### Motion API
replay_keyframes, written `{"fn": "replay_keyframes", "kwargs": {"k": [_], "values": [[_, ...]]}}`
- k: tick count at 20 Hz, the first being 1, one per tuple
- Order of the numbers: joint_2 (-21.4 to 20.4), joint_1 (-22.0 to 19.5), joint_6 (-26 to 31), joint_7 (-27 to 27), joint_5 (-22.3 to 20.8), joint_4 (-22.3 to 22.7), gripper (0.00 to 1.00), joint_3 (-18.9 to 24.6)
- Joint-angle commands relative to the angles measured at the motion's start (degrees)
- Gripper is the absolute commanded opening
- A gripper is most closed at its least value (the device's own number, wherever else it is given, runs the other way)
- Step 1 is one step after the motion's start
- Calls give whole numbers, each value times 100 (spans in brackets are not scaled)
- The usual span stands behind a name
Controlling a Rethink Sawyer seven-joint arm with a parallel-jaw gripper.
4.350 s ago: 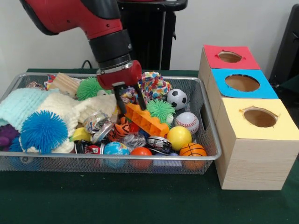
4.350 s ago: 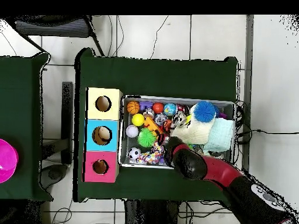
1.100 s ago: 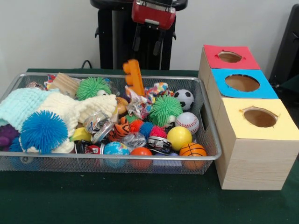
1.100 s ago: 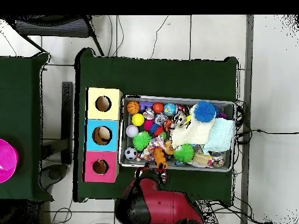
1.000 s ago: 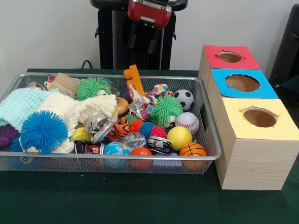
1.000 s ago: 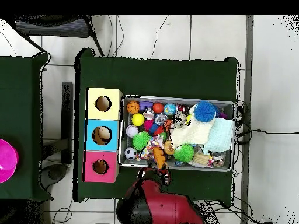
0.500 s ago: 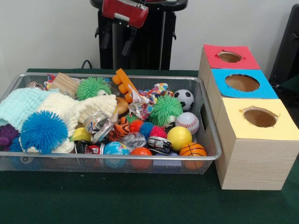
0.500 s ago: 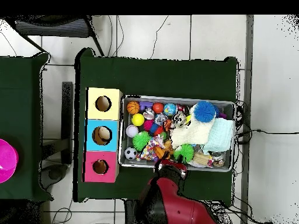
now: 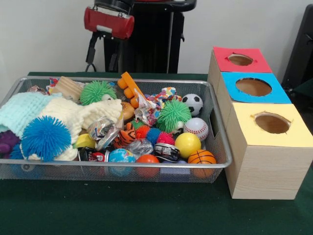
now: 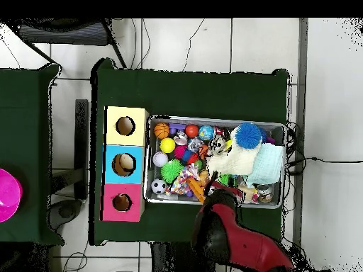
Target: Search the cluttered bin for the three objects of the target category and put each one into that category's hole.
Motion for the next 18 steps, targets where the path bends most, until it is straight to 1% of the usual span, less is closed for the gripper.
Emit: {"fn": "replay_keyframes", "kwargs": {"k": [1,4,7,12,14,18], "values": [[-30,-446,-78,1683,-25,-61,100,1629],[79,-473,-94,1579,122,-118,100,1756],[61,-503,-33,1574,242,-113,100,1887],[-200,-480,181,1585,491,-34,100,2030],[-224,-433,239,1542,573,-78,100,2032],[44,-304,90,1382,705,-286,100,1916]]}}
